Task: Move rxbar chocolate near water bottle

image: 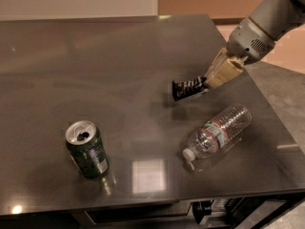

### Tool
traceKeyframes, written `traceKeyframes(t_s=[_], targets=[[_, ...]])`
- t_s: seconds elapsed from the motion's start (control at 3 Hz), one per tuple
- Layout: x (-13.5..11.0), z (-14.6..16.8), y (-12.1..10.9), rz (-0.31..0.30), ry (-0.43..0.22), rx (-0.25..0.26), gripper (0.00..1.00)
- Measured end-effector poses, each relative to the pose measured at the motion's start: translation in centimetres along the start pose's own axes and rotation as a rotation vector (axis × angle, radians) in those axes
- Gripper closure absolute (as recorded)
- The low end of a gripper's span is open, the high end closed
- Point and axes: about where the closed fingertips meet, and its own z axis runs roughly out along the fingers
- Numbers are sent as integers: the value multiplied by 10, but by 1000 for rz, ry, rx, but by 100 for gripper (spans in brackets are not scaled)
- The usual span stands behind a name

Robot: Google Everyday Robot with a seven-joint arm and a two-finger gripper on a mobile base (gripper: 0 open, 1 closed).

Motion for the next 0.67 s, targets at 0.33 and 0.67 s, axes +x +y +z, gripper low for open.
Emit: traceKeyframes(t_s=[0.33,0.67], targets=[[12,-6,5,-19,19,9,83],[19,-8,8,-37,29,9,59]])
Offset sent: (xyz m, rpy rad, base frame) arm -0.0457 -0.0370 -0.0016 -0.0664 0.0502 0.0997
